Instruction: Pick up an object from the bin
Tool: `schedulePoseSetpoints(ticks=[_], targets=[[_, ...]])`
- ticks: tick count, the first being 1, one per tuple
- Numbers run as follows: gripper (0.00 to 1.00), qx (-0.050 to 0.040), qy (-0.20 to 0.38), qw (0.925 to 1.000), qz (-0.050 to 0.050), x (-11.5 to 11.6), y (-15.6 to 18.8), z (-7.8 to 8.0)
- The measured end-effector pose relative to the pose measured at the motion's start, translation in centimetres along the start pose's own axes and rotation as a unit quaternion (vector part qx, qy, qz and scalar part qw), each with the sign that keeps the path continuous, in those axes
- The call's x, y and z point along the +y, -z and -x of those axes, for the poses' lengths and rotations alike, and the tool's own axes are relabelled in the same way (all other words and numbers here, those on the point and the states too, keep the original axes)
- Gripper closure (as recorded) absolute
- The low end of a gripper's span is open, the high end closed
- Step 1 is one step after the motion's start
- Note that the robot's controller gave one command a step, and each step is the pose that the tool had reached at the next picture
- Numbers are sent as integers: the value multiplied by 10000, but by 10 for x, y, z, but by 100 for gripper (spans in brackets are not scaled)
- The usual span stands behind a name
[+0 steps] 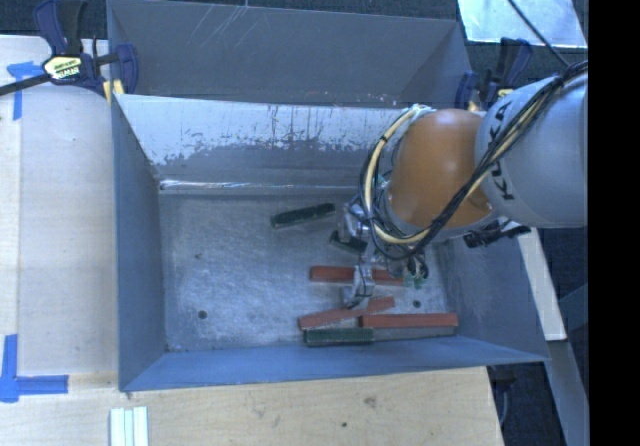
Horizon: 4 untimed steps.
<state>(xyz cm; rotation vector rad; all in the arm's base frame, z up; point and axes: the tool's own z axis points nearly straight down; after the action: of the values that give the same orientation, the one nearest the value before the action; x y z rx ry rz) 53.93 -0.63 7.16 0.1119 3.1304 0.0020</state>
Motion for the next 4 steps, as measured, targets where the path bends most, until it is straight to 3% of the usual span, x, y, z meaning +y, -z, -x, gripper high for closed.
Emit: schedulePoseSetpoints(ticks=[1,2,3,4], targets=[[100,-32,-3,10000,3,0,3,2],[100,-21,-288,9996,-5,-3,176,13],[100,55,590,9982,-5,2,109,-13],[0,36,577,9983,-5,2,110,-12]])
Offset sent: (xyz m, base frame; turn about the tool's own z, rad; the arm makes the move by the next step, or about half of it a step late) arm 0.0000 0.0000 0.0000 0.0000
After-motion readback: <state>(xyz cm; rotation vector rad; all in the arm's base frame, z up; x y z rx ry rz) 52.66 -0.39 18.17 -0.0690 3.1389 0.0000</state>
